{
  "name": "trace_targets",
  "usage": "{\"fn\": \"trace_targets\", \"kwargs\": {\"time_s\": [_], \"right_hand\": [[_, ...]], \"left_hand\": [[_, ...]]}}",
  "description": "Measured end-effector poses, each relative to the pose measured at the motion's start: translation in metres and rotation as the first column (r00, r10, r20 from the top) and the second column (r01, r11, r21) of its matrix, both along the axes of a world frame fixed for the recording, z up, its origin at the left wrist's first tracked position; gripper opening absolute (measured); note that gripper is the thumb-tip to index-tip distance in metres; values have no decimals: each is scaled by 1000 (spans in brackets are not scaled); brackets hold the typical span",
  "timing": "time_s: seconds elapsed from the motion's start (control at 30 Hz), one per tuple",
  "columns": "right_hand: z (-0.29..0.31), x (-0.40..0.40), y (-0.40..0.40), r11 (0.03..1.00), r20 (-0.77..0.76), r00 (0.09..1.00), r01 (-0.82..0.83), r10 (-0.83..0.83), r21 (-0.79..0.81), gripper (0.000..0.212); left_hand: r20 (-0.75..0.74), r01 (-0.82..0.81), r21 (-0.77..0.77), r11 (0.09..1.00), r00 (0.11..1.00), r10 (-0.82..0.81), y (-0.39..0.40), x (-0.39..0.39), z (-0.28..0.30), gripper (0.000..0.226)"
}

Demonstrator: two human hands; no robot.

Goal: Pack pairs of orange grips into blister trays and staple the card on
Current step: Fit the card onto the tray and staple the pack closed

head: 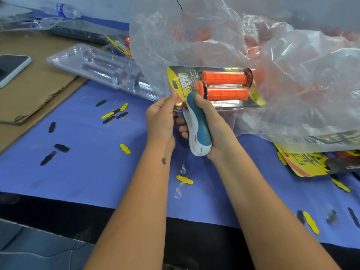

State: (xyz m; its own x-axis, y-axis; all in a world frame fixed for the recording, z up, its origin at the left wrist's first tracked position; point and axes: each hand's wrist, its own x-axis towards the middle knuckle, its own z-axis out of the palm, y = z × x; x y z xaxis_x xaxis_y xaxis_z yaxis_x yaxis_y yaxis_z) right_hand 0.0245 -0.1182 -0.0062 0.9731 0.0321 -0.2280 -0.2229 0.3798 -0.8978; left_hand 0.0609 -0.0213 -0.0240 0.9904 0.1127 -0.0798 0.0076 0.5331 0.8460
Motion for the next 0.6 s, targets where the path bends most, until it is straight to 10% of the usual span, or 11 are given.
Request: {"fn": "trace_targets", "kwargs": {"time_s": [0.3,0.6], "right_hand": [[-12,7,2,997,32,997,74,-75,17,40],[-11,4,-1,994,-1,994,110,-110,30,30]], "left_hand": [[-101,32,309,950,995,-1,-8,-5,4,48],[-162,112,177,978,983,-84,-14,-7,8,43]]}}
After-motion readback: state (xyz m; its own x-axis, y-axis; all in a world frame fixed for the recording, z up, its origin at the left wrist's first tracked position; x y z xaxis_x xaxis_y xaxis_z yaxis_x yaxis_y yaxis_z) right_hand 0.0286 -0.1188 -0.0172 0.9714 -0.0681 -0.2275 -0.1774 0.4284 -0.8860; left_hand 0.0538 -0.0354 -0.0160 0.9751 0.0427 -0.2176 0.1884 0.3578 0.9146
